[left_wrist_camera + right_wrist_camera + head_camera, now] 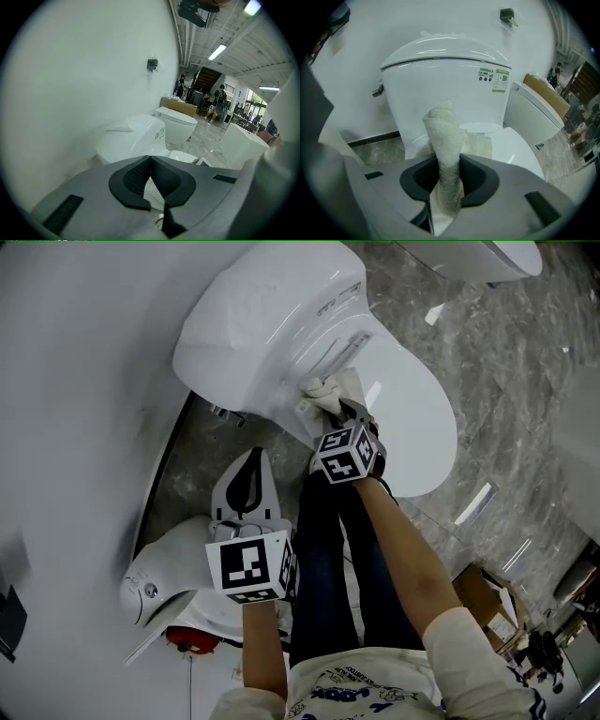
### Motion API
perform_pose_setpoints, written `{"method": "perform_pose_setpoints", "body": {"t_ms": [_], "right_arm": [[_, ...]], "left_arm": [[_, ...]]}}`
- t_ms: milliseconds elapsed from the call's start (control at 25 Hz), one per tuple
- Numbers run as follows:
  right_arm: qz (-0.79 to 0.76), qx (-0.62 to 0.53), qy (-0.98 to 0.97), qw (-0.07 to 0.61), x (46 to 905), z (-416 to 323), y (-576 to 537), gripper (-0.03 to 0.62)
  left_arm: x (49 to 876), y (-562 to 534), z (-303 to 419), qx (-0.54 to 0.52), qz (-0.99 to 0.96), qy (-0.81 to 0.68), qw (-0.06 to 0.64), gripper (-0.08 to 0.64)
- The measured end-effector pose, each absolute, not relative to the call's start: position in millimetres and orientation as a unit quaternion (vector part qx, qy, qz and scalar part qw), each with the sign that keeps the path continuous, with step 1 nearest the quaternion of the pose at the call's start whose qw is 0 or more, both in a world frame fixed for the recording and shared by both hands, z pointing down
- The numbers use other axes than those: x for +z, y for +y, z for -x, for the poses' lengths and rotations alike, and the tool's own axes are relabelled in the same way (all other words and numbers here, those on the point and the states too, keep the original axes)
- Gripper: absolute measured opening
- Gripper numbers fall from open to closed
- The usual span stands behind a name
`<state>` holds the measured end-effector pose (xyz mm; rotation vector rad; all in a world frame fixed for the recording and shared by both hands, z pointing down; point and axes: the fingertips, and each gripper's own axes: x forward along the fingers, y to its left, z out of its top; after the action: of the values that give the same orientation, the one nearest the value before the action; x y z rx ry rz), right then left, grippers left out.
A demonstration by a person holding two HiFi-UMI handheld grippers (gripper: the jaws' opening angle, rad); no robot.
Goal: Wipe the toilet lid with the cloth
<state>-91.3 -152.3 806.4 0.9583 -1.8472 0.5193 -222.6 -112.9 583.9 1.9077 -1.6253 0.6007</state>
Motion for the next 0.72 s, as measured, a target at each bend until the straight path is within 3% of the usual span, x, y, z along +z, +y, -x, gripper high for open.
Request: {"method": "perform_pose_setpoints", "body": {"t_ms": [720], "right_arm": [[-0.318,0.197,-0.793,0.48,808.8,107.6,-85.5,0.1]], "left_arm": [[583.3,-99.2,232.2,0.227,-0.7,-0.618,0.277,0.003]]}}
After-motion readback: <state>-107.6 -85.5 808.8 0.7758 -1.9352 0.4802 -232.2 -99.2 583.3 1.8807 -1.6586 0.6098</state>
